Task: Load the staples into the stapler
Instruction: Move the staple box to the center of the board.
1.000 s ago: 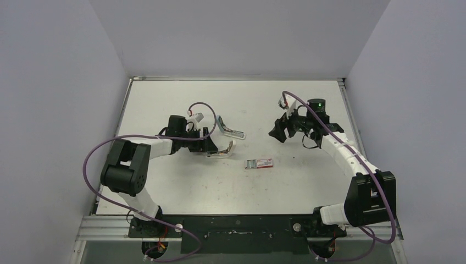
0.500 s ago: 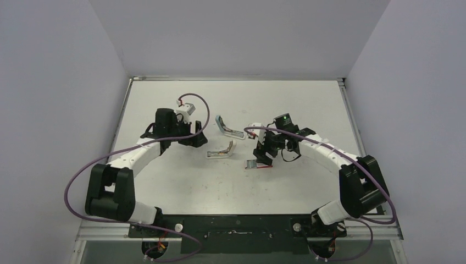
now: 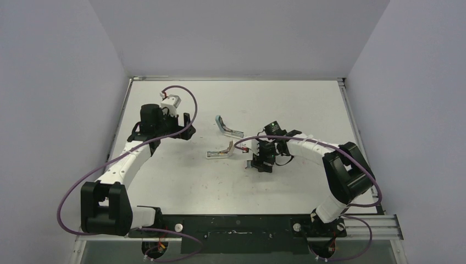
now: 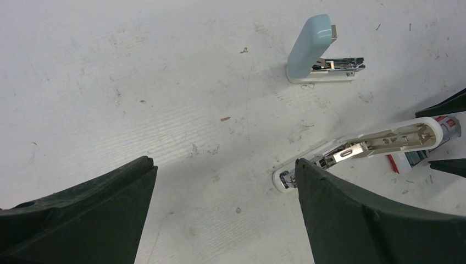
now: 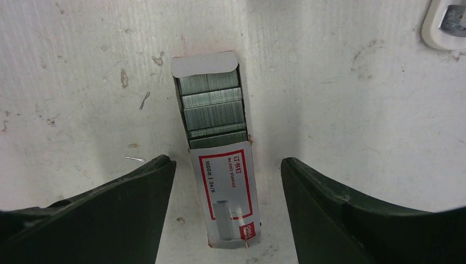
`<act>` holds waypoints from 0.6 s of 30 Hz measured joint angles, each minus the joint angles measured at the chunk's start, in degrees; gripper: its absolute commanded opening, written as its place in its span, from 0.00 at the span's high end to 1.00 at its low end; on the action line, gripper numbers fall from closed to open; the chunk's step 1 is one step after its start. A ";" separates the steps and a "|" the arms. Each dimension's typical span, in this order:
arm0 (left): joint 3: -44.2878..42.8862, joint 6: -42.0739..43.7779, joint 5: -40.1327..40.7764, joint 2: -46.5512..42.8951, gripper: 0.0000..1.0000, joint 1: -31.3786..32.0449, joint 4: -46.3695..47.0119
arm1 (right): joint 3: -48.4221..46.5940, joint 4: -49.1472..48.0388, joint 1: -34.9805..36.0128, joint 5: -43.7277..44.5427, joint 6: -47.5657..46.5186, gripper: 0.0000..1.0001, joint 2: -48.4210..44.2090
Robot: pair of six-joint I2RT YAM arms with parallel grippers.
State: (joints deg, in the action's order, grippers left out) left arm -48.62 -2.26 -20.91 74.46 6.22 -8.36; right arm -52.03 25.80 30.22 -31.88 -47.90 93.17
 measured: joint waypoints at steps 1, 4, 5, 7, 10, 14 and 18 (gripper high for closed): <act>0.00 -0.09 -0.02 0.00 0.03 -0.13 -0.02 | 0.00 0.02 0.17 0.33 -0.39 0.33 0.70; 0.00 -0.50 -0.11 0.00 0.03 -0.42 0.04 | -0.15 0.11 0.24 0.61 -1.14 0.43 2.05; 0.00 -0.57 -0.13 0.00 0.03 -0.44 0.09 | -0.37 0.24 0.26 0.76 -1.42 0.48 2.14; 0.02 -0.74 -0.15 0.00 0.04 -0.55 0.11 | -0.50 0.48 0.26 0.79 -2.01 0.56 2.25; 0.02 -1.14 -0.26 0.00 0.03 -0.90 0.33 | -0.50 1.03 0.55 0.76 -3.02 0.61 2.25; 0.02 -1.22 -0.28 -0.04 0.03 -1.33 0.42 | -0.98 2.51 0.63 1.03 -6.29 0.73 2.25; 0.00 -0.92 -0.02 -0.04 0.03 -1.46 0.39 | -1.62 5.01 0.55 1.11 -11.15 0.81 2.25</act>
State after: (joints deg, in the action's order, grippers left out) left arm -48.62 -3.18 -20.93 74.41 4.75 -7.97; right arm -53.65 30.81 30.76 -30.76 -59.05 95.42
